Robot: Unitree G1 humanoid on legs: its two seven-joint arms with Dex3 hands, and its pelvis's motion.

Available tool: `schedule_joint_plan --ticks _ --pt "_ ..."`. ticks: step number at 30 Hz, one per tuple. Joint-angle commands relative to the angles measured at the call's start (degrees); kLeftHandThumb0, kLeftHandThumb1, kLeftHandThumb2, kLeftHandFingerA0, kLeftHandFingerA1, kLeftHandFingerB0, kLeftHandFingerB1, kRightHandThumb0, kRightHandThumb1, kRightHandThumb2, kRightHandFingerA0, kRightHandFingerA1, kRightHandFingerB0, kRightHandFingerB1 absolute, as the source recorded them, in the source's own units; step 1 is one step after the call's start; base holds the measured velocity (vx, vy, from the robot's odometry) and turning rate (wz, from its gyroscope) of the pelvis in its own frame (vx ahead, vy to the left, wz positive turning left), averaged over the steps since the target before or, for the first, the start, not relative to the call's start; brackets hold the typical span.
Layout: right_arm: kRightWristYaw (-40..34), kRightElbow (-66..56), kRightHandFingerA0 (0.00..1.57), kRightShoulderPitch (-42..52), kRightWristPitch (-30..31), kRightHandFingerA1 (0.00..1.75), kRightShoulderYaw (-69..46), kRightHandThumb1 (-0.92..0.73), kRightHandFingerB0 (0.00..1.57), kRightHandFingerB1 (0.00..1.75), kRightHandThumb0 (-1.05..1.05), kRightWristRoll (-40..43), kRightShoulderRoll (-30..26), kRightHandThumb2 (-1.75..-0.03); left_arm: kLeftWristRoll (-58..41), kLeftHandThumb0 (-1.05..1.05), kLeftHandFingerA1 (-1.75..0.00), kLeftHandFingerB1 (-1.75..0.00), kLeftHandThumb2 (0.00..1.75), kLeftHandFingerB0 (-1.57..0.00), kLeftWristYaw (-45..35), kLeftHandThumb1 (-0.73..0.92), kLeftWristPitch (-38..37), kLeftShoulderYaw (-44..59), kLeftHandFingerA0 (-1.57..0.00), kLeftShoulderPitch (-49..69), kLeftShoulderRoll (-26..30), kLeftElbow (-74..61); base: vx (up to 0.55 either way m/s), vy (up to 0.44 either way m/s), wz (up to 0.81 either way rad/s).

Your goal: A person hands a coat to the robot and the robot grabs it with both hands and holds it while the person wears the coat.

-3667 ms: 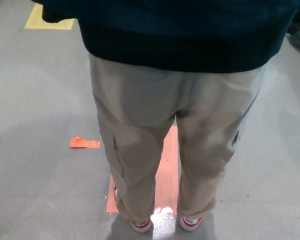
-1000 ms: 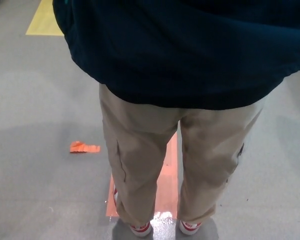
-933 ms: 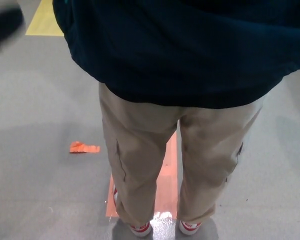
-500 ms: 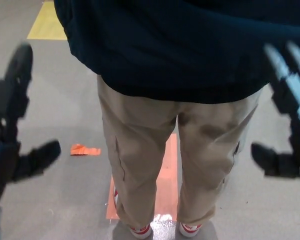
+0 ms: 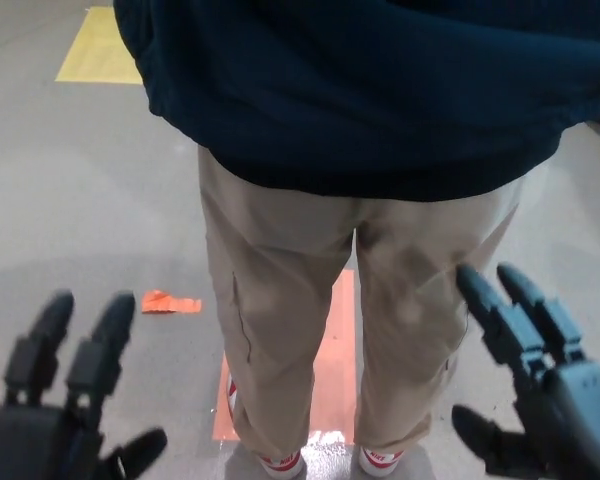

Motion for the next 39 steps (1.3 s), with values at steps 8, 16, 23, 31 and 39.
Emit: schedule_joint_plan --ticks 8,16,23,31,39 --pt "-1.3 27.5 0.00 -7.9 9.1 0.27 7.2 -0.80 0.04 0.23 -0.75 -4.3 0.7 -1.11 6.5 -0.79 -0.45 -0.40 1.00 -0.13 11.4 0.72 3.9 -12.7 -0.21 -14.1 1.3 32.2 0.00 0.000 0.00" --pt "5.6 34.5 0.03 -15.1 14.7 0.39 9.3 -0.72 0.02 0.32 -0.65 -1.8 1.6 -1.04 2.6 -0.78 -0.48 -0.40 1.02 -0.13 8.5 0.73 4.5 -15.4 -0.29 -21.5 0.9 40.9 0.00 0.000 0.00" --pt "11.9 37.5 0.09 -22.3 18.8 0.44 9.6 -0.70 0.00 0.37 -0.70 0.5 2.2 -1.02 -0.8 -0.76 -0.48 -0.41 1.01 -0.14 0.6 0.73 4.4 -15.3 -0.32 -29.3 1.5 45.2 0.00 0.000 0.00" --pt "18.1 40.2 0.15 -31.5 20.9 0.30 8.4 -0.90 0.10 0.23 -0.59 3.6 1.4 -0.68 -3.2 -0.76 -0.45 -0.41 0.95 -0.23 -1.5 0.73 4.2 -15.0 -0.35 -37.9 0.7 49.9 0.00 0.000 0.00" --pt "22.6 40.1 0.00 -33.7 22.5 0.46 9.2 -0.69 0.00 0.47 -0.28 4.7 0.4 -1.15 -6.8 -0.67 -0.45 -0.36 0.89 -0.09 -7.3 0.68 1.2 -14.5 -0.33 -39.2 0.6 51.5 0.00 0.000 0.00"
